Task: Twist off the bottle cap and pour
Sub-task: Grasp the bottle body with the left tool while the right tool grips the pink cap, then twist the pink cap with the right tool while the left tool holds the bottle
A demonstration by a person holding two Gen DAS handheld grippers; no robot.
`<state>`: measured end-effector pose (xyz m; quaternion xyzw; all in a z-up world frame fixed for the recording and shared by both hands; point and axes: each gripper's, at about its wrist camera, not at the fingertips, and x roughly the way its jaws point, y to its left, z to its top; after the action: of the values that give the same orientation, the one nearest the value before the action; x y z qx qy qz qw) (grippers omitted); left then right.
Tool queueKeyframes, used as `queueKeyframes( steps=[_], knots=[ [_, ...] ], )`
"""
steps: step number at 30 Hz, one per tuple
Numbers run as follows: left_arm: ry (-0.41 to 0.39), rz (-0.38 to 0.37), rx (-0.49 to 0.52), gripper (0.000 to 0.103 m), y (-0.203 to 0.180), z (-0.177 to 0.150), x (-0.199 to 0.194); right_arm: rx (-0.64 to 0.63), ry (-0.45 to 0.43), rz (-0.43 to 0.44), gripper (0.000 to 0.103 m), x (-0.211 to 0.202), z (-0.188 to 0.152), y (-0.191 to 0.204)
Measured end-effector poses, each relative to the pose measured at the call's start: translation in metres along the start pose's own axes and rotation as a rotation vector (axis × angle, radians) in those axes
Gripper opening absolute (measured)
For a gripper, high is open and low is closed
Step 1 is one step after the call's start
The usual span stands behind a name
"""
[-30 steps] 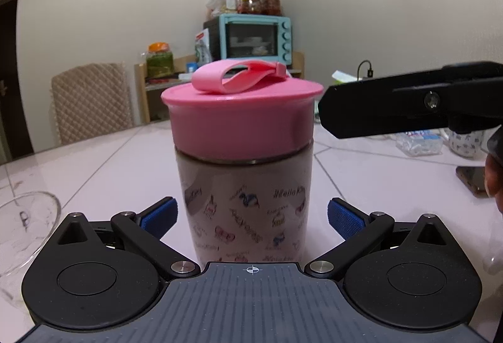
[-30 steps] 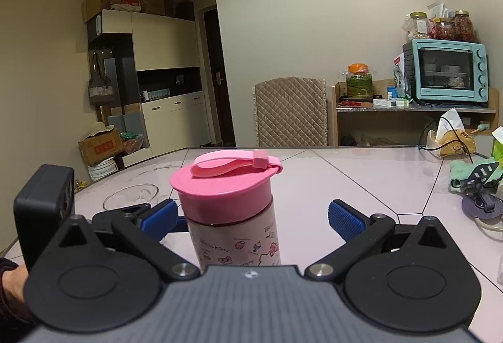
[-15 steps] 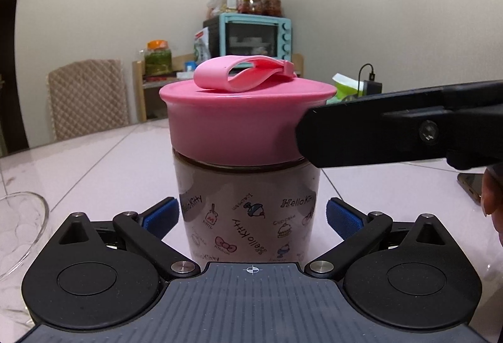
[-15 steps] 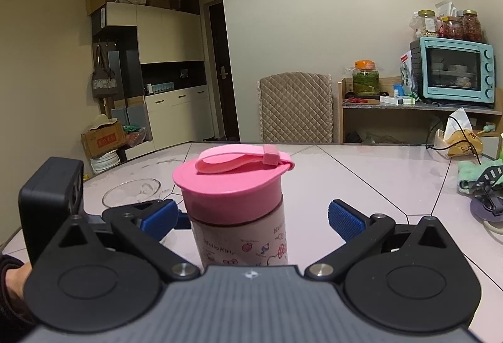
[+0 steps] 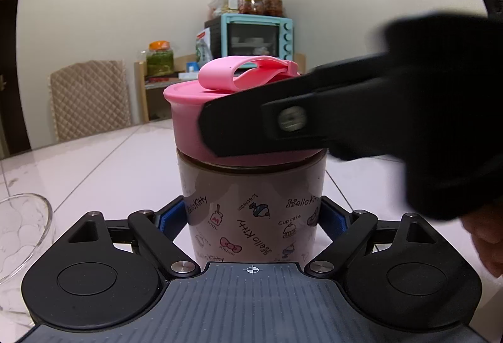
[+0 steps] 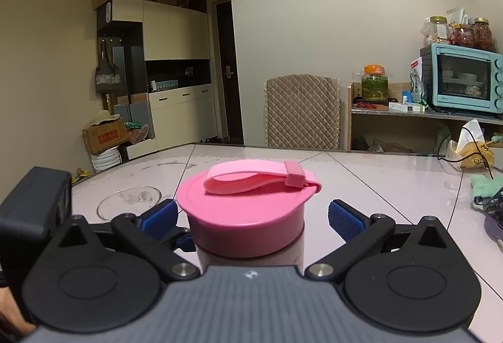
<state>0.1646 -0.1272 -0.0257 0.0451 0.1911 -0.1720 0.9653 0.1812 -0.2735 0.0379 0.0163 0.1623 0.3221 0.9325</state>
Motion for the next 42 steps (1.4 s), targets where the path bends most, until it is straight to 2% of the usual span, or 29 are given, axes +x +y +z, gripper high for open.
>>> queueKeyframes(
  steps=[9, 11, 13, 24, 30, 33, 42],
  knots=[
    [0.001, -0.002, -0.004, 0.09, 0.001, 0.003, -0.002, -0.005, 0.009, -0.037, 0.101, 0.01, 0.001, 0.003],
    [0.001, -0.002, -0.004, 0.09, 0.001, 0.003, -0.002, -0.013, 0.02, -0.036, 0.097, 0.011, 0.003, 0.004],
    [0.001, -0.002, -0.004, 0.09, 0.002, 0.004, -0.003, -0.019, 0.038, -0.029, 0.087, 0.014, 0.003, 0.006],
    [-0.001, -0.006, -0.001, 0.089, 0.002, 0.01, -0.004, -0.051, 0.036, -0.026, 0.085, 0.017, 0.0, 0.008],
    [-0.006, -0.042, 0.003, 0.089, 0.008, 0.014, -0.004, -0.083, 0.058, 0.076, 0.085, 0.017, 0.004, -0.009],
    [-0.008, -0.056, 0.023, 0.089, 0.01, 0.017, -0.004, -0.099, 0.062, 0.16, 0.084, 0.016, 0.005, -0.024],
    [-0.003, -0.087, 0.029, 0.089, 0.028, 0.023, -0.002, -0.191, 0.08, 0.506, 0.083, 0.024, 0.01, -0.073]
  ],
)
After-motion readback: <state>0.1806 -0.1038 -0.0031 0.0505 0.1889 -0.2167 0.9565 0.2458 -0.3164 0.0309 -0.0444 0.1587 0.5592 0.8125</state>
